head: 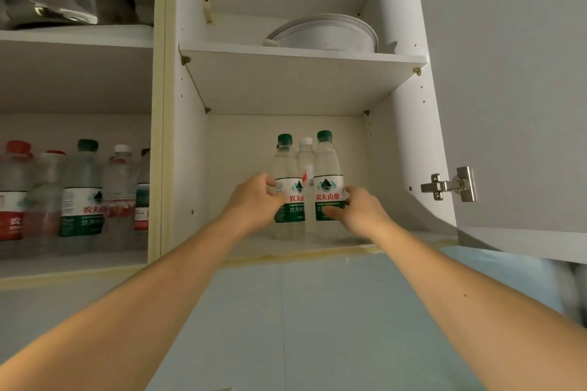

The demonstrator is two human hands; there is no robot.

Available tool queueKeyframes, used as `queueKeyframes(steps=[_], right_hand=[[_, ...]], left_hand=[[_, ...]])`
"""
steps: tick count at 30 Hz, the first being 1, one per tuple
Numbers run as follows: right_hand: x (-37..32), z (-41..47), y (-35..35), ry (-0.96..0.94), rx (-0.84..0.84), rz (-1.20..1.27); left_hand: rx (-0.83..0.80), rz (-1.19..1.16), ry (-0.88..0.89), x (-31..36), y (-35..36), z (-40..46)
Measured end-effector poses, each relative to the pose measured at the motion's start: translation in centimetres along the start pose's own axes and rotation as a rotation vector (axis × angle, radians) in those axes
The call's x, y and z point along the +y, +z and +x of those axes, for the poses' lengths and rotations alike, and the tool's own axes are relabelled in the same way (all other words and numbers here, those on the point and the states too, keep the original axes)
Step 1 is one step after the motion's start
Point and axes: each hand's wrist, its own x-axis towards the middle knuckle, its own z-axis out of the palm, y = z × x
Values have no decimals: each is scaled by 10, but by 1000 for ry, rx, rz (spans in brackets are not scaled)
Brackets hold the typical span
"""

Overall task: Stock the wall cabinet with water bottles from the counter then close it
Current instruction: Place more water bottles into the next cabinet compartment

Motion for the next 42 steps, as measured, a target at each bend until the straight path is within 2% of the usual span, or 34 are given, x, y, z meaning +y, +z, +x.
queueKeyframes(steps=[4,8,11,14,17,21,25,28,32,37,40,42], right_hand=[[-8,-40,6,-170,256,-86],[-10,-93,11,-435,386,-60],[2,-137,21,-501,330,-73],[29,-181,38,-361,183,-105],[61,-225,57,-183,36,-106],[104,-284,86,65,-95,-60],[148,-332,108,253,-209,-95],[183,-362,122,363,-256,-120],[228,-398,147,522,-319,-57],[285,-439,172,638,-430,-53],[308,-451,178,648,-550,-131],[315,-454,181,683,-659,-93]], left_hand=[[140,-25,210,5,-2,-37],[254,-188,395,5,4,-79],[227,-289,435,-4,19,-111],[145,-332,405,-22,41,-148],[76,-375,286,-49,68,-190],[36,-379,32,-92,115,-246],[-137,-403,-166,-129,158,-301],[-178,-401,-260,-150,186,-341],[-241,-375,-487,-174,229,-393],[-541,-196,-707,-197,281,-448],[-701,-232,-785,-202,298,-471],[-767,-240,-821,-200,304,-478]])
